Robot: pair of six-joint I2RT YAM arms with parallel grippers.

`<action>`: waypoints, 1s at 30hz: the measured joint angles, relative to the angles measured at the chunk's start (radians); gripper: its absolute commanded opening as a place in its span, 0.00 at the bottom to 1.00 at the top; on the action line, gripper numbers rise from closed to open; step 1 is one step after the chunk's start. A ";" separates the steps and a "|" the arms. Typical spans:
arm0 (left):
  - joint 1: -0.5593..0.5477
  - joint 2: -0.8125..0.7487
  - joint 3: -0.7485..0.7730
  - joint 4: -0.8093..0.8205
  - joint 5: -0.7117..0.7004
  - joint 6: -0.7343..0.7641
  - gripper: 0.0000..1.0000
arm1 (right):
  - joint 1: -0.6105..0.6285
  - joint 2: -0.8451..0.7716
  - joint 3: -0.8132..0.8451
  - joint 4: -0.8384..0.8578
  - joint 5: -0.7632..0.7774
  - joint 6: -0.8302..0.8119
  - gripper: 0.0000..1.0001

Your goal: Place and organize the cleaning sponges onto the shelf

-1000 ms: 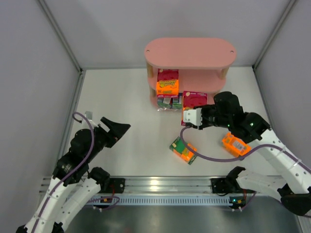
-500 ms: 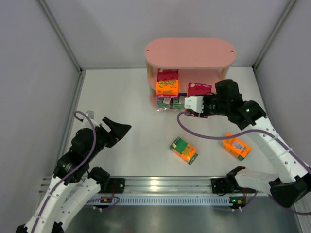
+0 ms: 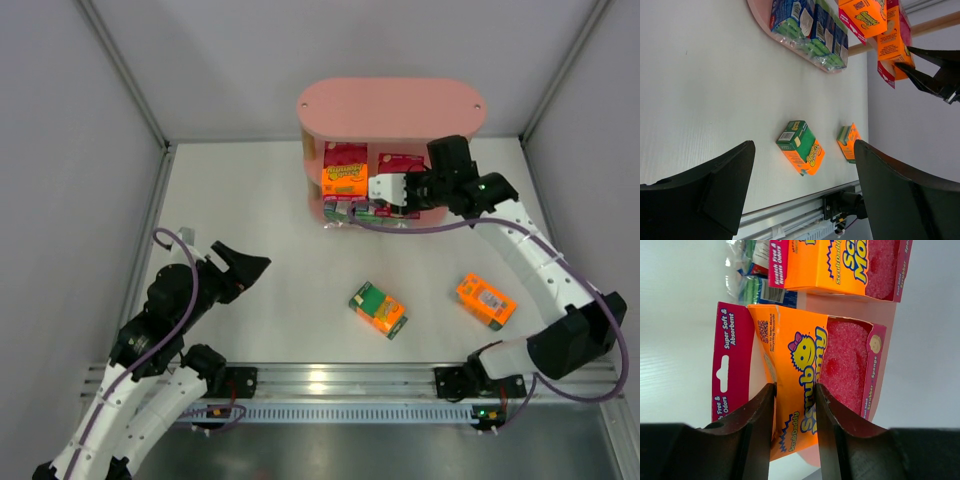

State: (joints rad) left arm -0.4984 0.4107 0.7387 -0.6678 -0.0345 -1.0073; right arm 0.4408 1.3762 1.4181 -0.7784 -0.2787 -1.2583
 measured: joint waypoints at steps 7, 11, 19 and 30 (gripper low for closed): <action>0.000 0.000 0.000 0.000 0.000 0.006 0.86 | -0.058 0.108 0.061 0.019 -0.042 -0.061 0.31; 0.000 0.000 0.000 0.000 0.000 0.008 0.87 | -0.084 0.129 0.077 0.022 -0.082 -0.097 0.31; 0.000 0.006 0.000 0.000 0.000 0.008 0.87 | -0.085 0.165 0.136 0.021 -0.135 -0.126 0.31; 0.000 0.006 0.000 0.000 0.004 0.007 0.87 | -0.085 0.211 0.168 0.013 -0.142 -0.126 0.33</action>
State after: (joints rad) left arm -0.4984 0.4171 0.7387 -0.6678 -0.0307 -1.0000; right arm 0.3553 1.5875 1.5864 -0.7654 -0.4202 -1.3838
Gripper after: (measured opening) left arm 0.867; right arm 0.351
